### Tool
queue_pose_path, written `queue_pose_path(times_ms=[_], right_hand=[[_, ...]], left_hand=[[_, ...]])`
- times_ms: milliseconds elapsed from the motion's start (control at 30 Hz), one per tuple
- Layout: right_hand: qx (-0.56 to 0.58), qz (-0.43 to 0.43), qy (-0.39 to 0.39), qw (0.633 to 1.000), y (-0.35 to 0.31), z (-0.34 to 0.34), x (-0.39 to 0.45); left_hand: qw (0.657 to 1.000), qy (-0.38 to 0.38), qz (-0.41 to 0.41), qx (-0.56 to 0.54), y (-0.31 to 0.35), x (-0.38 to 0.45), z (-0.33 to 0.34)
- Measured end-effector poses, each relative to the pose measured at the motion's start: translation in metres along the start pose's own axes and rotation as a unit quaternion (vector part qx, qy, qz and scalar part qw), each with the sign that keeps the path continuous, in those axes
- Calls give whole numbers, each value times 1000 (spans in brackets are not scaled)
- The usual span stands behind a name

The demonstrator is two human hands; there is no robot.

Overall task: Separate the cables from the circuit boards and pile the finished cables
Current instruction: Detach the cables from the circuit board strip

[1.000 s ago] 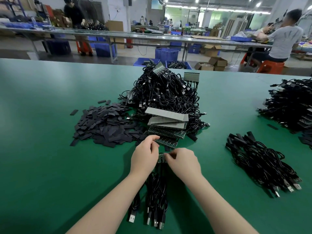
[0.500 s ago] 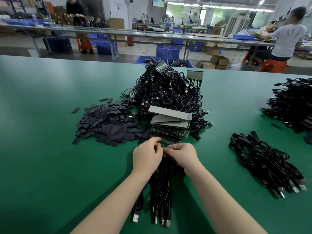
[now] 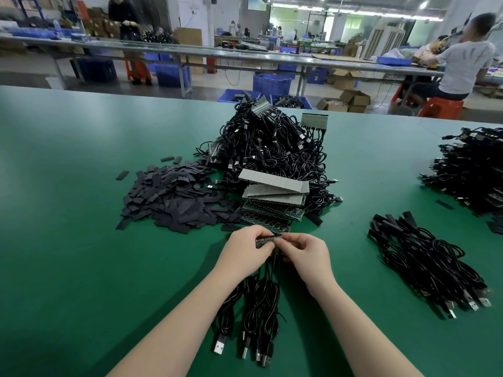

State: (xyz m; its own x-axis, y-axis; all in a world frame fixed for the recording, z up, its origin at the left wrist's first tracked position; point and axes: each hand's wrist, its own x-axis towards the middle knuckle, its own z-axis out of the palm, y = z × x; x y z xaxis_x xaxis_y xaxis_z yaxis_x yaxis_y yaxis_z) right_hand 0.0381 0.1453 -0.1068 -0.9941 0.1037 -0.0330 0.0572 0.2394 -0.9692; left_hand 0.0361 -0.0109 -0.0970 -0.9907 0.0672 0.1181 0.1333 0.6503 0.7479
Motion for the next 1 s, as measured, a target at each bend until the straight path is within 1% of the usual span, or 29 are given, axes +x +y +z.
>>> queue_pose_path(times_ms=[67,133,200,267,467,667,767,867,1000], right_hand=[[-21,-15,10,1000,1,1,-1],[-24,-27,16,999,2,2,-1],[-18,-31,20,999,3,1,-2],[4,-30,16,999,3,-1,-1],[37,-33,15,999,7,-2,-4],[1,-47,25,999,9,0,-7],[-9,-64,38,997,9,2,-10],[-11,-74,51,996,8,1,-11],[-19,-87,57,994,8,2,-13]], left_hand=[[1000,1,1,15,1,-1,1],[998,20,1,63,4,-2,3],[992,47,-5,115,6,-3,6],[989,66,-6,131,5,-5,9],[990,101,27,96,-1,-10,11],[988,118,54,86,-2,-13,13],[988,118,63,74,-2,-15,13],[987,109,78,91,-1,-15,13],[988,104,68,88,-1,-15,12]])
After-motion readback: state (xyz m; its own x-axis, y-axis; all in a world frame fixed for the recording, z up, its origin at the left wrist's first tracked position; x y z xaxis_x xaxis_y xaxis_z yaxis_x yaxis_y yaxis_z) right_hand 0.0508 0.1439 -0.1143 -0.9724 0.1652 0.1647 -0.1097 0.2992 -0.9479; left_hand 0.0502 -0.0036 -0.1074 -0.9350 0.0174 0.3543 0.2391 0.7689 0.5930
